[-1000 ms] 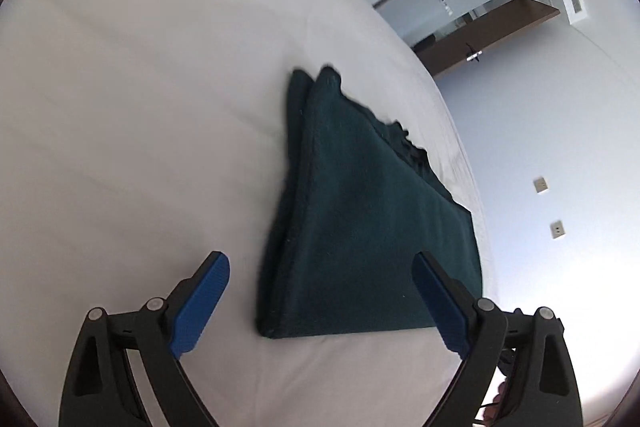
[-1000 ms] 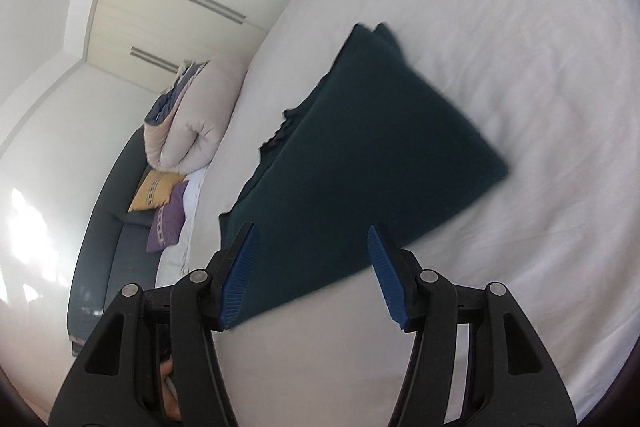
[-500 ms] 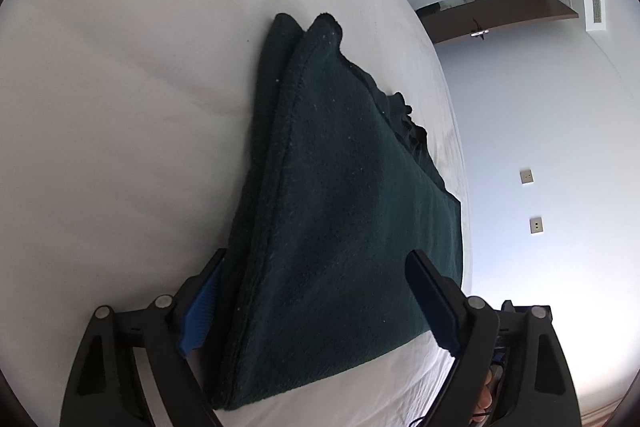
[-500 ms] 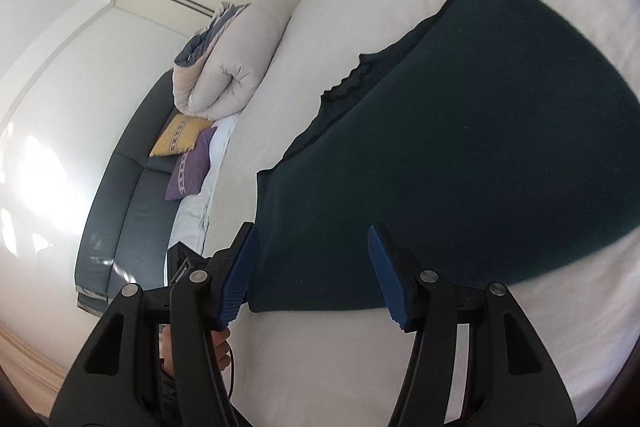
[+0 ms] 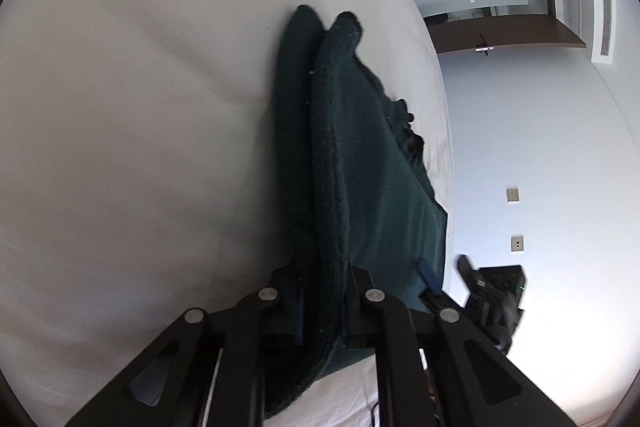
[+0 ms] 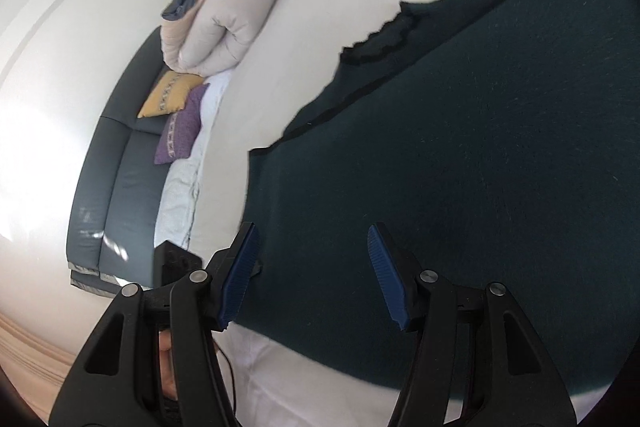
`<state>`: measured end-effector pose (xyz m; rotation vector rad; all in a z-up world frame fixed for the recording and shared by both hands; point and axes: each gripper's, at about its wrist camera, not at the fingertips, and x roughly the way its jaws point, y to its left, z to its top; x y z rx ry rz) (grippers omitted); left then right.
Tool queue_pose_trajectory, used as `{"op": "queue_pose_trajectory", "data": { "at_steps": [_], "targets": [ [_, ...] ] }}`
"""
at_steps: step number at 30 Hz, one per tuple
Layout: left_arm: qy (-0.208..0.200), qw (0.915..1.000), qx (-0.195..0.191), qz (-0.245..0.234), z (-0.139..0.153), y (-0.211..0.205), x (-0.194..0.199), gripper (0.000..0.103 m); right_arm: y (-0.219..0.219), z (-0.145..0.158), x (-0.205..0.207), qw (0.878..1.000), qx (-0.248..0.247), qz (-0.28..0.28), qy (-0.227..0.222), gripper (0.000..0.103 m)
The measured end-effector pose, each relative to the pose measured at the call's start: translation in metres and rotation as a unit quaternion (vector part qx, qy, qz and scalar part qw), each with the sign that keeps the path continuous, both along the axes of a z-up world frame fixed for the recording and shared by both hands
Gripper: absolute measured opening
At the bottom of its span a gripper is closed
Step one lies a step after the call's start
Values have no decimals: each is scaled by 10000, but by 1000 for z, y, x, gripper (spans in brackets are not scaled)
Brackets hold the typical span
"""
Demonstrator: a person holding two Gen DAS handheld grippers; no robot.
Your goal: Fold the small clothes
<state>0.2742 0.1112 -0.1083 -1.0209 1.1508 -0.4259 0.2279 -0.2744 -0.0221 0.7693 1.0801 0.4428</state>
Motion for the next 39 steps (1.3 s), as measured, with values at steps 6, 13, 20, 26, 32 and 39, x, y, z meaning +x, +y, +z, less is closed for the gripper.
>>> {"op": "queue_pose_trajectory", "data": {
  "at_steps": [6,13,20,26,32,39],
  "targets": [
    [-575,9968,368,-405,60,-42,8,10,-17,-28,13,9982,510,-174,254,60],
    [-1306,9790,851,-1313,113,-168,25,10,-68,-28,30,9845,1696,-421,125,77],
    [-1325,9615,925,-2223,88,-273,29,35,-126,-36,63,9682,2388,-667,339,80],
    [-1721,9580,790,-2153,97,-264,11,84,-144,-42,75,9704,2287,-654,413,80],
    [-1616,9695,775,-1673,85,-205,8,84,-127,-30,83,9873,1478,-266,523,80],
    [-1437,9756,750,-1480,63,-173,-3,84,-84,-18,95,9973,112,296,665,55]
  ]
}}
